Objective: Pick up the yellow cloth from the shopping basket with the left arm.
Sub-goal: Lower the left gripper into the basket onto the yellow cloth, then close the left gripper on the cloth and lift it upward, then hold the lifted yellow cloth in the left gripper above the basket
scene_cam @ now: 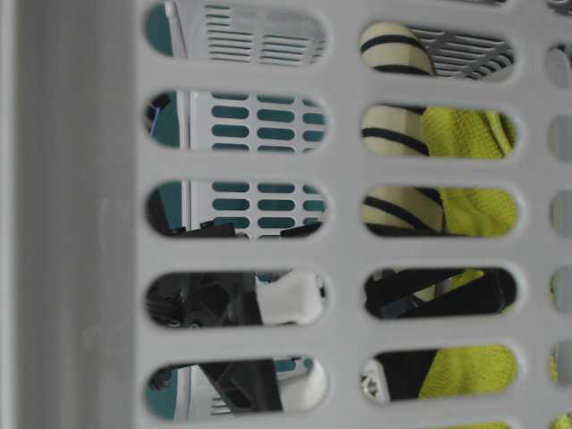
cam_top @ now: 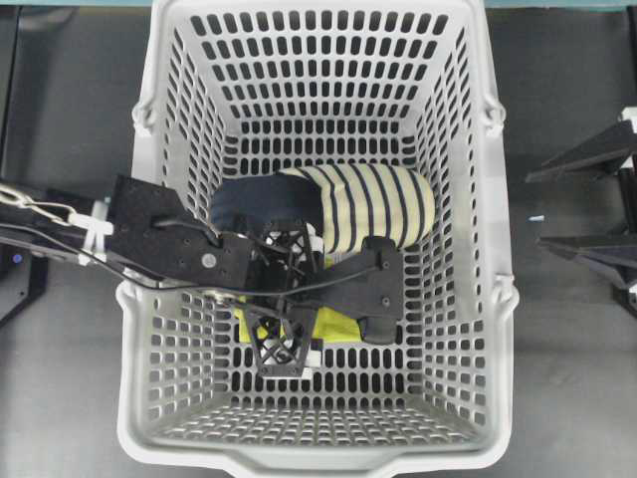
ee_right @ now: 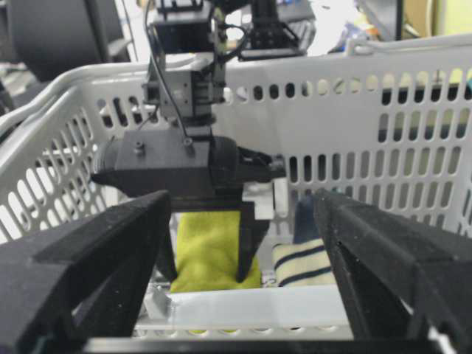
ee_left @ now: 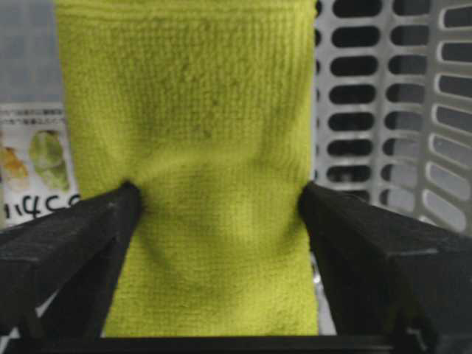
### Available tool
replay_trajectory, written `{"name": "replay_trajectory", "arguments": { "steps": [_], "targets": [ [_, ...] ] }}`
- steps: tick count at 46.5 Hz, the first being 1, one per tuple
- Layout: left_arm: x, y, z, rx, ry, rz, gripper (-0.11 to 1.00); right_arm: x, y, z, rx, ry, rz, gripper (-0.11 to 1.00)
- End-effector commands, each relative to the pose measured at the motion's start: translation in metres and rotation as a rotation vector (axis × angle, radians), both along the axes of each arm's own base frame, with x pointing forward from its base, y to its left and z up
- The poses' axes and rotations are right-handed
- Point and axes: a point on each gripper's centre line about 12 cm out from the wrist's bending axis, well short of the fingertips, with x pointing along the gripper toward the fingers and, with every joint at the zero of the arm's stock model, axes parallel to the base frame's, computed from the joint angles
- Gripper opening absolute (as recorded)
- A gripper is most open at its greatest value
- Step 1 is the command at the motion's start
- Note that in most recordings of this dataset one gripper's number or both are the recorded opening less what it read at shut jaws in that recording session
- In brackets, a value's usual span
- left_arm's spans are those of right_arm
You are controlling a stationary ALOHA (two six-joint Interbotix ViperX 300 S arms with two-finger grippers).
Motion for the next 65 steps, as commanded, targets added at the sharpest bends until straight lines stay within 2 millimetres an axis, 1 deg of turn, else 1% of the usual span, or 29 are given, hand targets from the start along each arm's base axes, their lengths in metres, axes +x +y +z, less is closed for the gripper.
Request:
{"name": "replay_trajectory", "arguments": {
  "steps": [1, 6, 11, 13, 16, 19, 21, 22, 25, 26, 28, 33, 36, 41, 47, 55, 65],
  "targets": [
    [0.000, -0.001, 0.001, 0.002, -0.007, -0.003, 0.84, 0.001, 0.001, 0.005, 0.002, -0.018, 0.004, 0.75],
    [0.000, 0.000, 0.001, 0.006, -0.004, -0.009, 0.77, 0.001, 0.001, 0.005, 0.002, -0.017, 0.004, 0.75],
    [-0.001, 0.000, 0.002, 0.008, 0.004, -0.012, 0.55, 0.001, 0.001, 0.005, 0.002, -0.015, 0.002, 0.75],
    [-0.001, 0.000, 0.004, 0.011, 0.000, -0.015, 0.44, 0.001, 0.001, 0.004, 0.004, -0.015, 0.002, 0.75],
    [0.000, 0.000, 0.015, 0.008, -0.018, -0.014, 0.28, 0.001, 0.001, 0.004, 0.004, -0.014, 0.002, 0.75],
    [0.002, -0.001, 0.030, 0.005, -0.042, -0.017, 0.15, 0.001, 0.001, 0.003, 0.002, -0.014, 0.002, 0.75],
    [0.003, -0.001, 0.043, 0.002, -0.064, -0.018, 0.14, 0.000, 0.001, 0.003, 0.004, -0.014, 0.004, 0.75],
    [0.004, -0.002, 0.054, 0.000, -0.079, -0.017, 0.14, 0.000, 0.001, 0.003, 0.002, -0.015, 0.004, 0.75],
    [0.006, -0.002, 0.077, -0.003, -0.103, -0.017, 0.14, -0.002, 0.001, 0.005, 0.004, -0.024, 0.004, 0.75],
    [0.006, -0.002, 0.090, -0.004, -0.115, -0.017, 0.14, -0.002, 0.001, 0.006, 0.004, -0.027, 0.004, 0.75],
    [0.006, -0.002, 0.107, -0.005, -0.129, -0.016, 0.14, -0.003, 0.001, 0.007, 0.004, -0.031, 0.004, 0.75],
    [0.004, -0.001, 0.152, -0.001, -0.142, -0.017, 0.14, -0.004, 0.001, 0.008, 0.005, -0.038, 0.004, 0.75],
    [0.002, 0.001, 0.176, 0.009, -0.140, -0.026, 0.14, -0.005, 0.001, 0.008, 0.003, -0.041, 0.004, 0.75],
    [-0.002, 0.004, 0.198, 0.033, -0.124, -0.053, 0.14, -0.005, 0.001, 0.008, 0.002, -0.041, 0.004, 0.74],
    [0.000, 0.005, 0.203, 0.053, -0.116, -0.085, 0.14, -0.005, 0.001, 0.006, 0.003, -0.037, 0.004, 0.74],
    [0.002, 0.021, 0.199, 0.068, -0.106, -0.069, 0.14, -0.005, 0.000, 0.005, 0.006, -0.038, 0.002, 0.74],
    [0.005, 0.023, 0.196, 0.070, -0.109, -0.066, 0.14, -0.005, 0.001, 0.006, 0.009, -0.040, 0.004, 0.74]
  ]
}}
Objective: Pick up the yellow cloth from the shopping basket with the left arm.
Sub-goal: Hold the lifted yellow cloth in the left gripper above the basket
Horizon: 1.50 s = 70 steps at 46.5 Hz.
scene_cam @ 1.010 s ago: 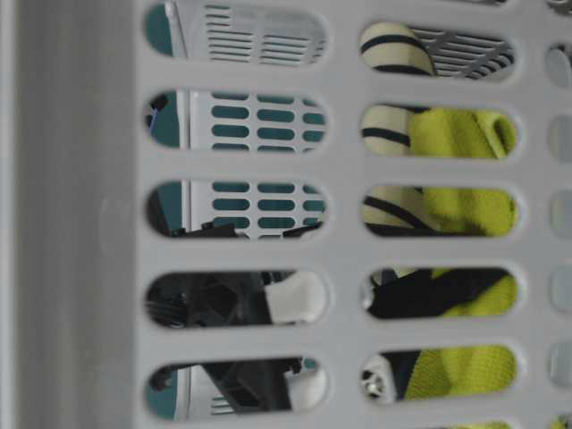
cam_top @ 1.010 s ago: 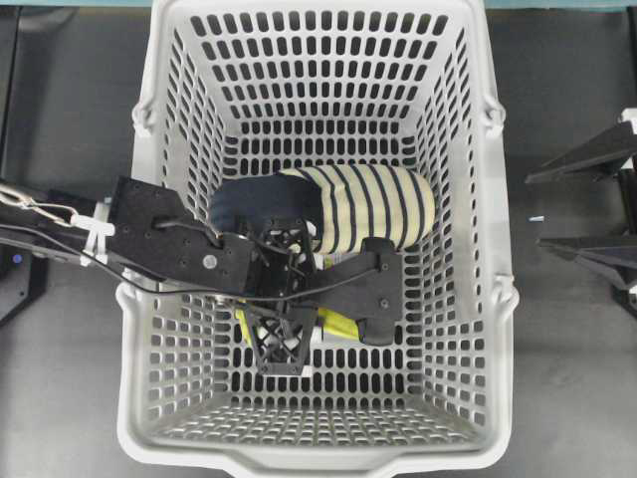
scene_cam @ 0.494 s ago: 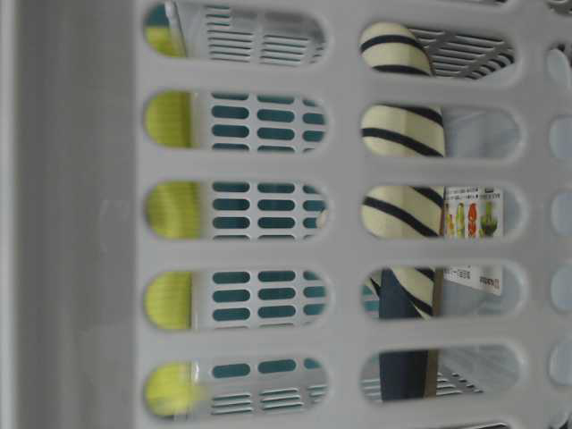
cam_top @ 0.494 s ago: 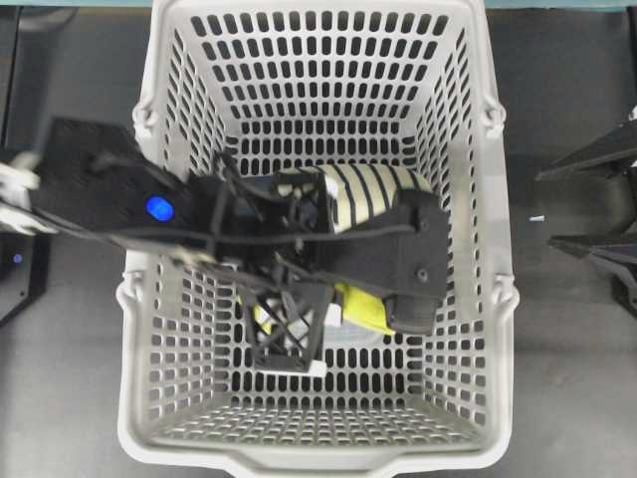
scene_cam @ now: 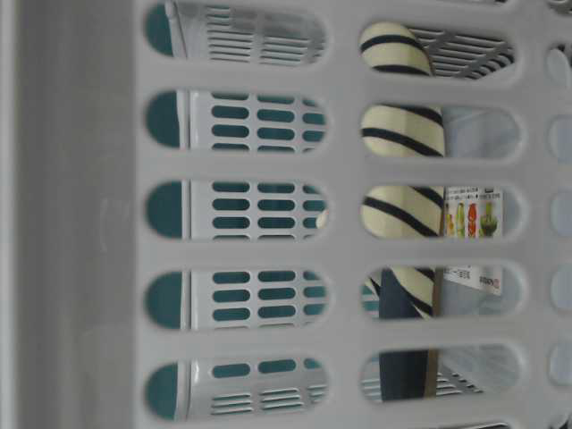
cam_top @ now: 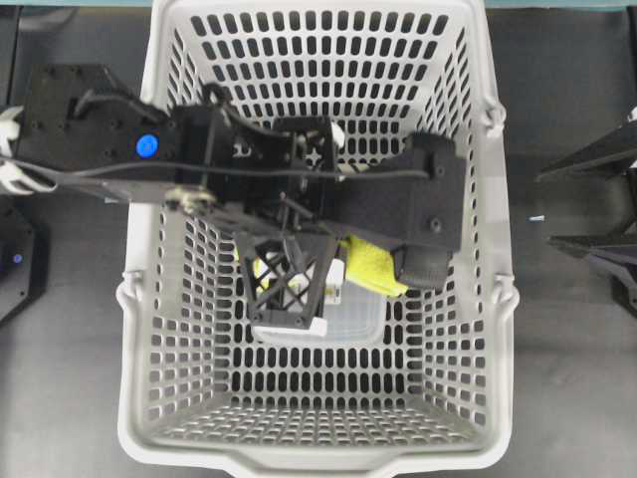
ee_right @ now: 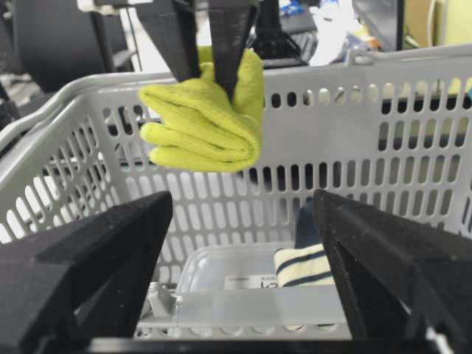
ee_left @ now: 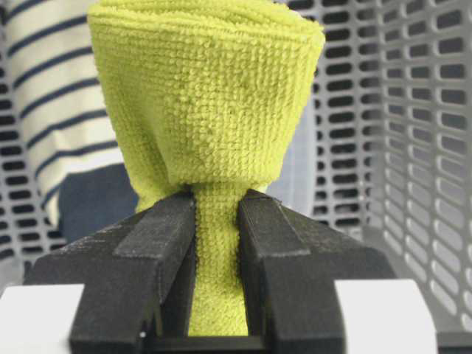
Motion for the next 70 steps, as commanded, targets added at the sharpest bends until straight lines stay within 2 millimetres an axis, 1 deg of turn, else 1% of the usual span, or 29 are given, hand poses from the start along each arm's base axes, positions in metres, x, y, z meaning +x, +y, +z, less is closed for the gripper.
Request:
{"name": "replay_trajectory", "arguments": {
  "steps": [1, 11, 18, 24, 70],
  "targets": [
    [-0.002, -0.002, 0.010, 0.001, -0.032, -0.007, 0.14, 0.001, 0.001, 0.005, 0.007, -0.017, 0.002, 0.74],
    [-0.004, -0.003, -0.002, 0.003, 0.000, -0.009, 0.14, 0.001, 0.000, 0.005, 0.008, -0.018, 0.001, 0.74],
    [-0.003, -0.006, -0.001, 0.003, -0.011, -0.015, 0.14, 0.000, 0.000, 0.006, 0.009, -0.021, 0.001, 0.74],
    [-0.003, -0.003, -0.003, 0.003, -0.006, -0.009, 0.14, 0.000, 0.001, 0.006, 0.009, -0.023, 0.002, 0.74],
    [-0.002, -0.002, -0.006, 0.003, 0.001, -0.006, 0.14, -0.002, 0.000, 0.006, 0.012, -0.030, 0.002, 0.74]
  ]
}}
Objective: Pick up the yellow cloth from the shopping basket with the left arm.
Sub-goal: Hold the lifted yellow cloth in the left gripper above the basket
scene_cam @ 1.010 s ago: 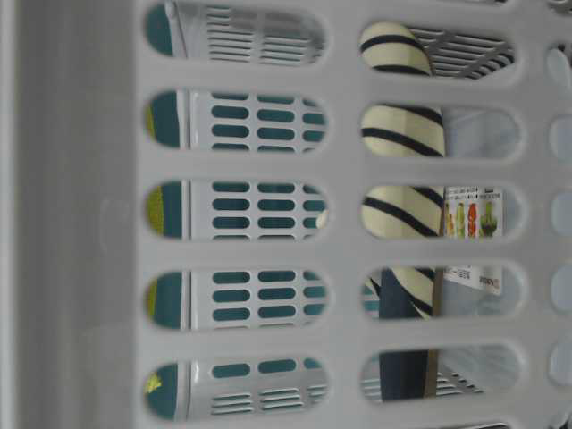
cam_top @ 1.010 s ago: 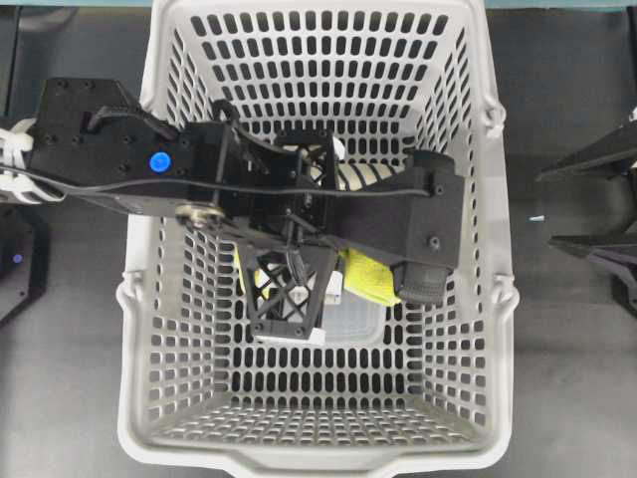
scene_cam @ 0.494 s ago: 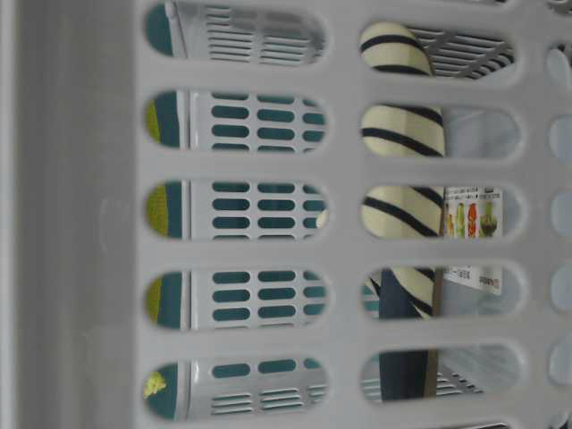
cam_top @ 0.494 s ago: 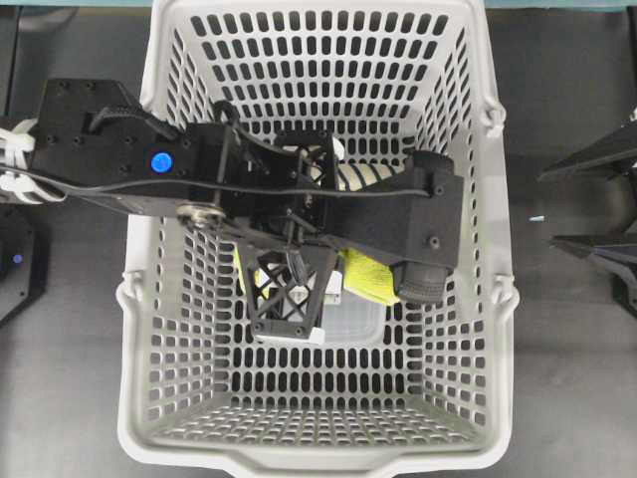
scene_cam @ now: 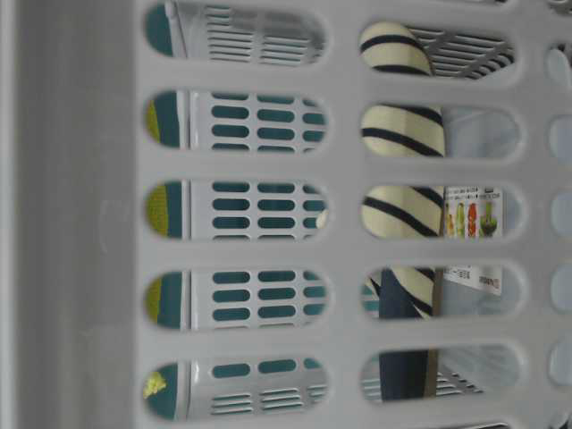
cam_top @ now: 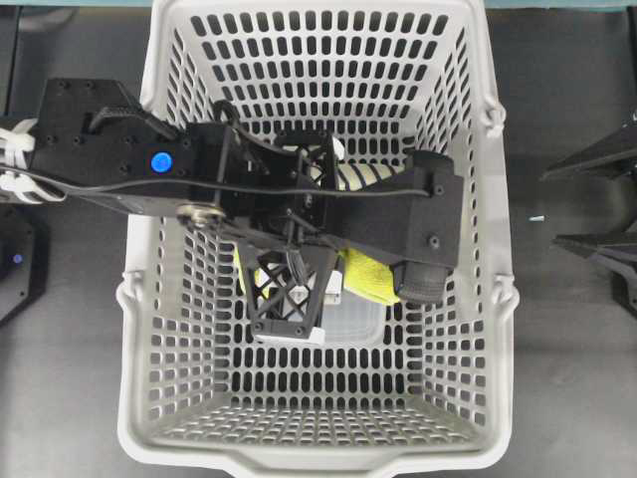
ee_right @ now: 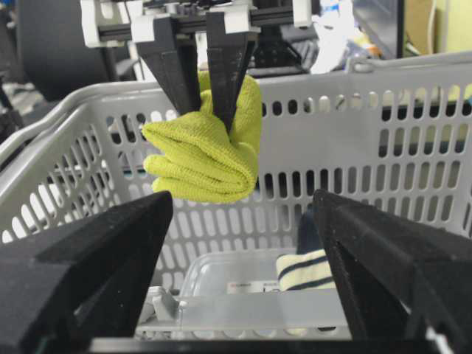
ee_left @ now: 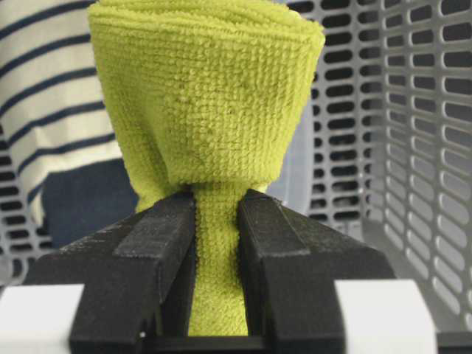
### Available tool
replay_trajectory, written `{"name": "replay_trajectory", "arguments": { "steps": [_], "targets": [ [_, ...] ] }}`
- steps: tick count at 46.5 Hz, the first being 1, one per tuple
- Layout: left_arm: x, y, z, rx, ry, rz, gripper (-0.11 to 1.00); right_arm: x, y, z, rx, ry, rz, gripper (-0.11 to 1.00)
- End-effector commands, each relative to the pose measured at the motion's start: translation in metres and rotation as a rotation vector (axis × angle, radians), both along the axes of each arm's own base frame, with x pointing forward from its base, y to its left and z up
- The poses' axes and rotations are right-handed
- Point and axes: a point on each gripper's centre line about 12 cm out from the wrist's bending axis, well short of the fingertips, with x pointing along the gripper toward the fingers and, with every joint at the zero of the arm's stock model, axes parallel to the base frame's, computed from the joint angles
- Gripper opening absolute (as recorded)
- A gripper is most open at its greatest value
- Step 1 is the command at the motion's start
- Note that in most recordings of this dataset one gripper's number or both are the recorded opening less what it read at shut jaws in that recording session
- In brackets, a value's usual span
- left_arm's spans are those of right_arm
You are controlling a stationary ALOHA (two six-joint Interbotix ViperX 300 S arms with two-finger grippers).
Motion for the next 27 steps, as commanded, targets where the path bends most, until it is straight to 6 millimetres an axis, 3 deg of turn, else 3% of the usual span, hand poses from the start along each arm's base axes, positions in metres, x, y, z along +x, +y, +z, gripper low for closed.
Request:
{"name": "replay_trajectory", "arguments": {
  "steps": [1, 27],
  "targets": [
    [-0.0027, 0.0005, 0.0105, -0.003, -0.031, 0.001, 0.14, 0.0011, 0.0003, 0.0036, 0.005, -0.014, 0.001, 0.74],
    [-0.0004, 0.0011, 0.0100, -0.002, -0.041, 0.003, 0.14, -0.0025, 0.0001, 0.0037, 0.034, -0.017, 0.001, 0.74]
  ]
}}
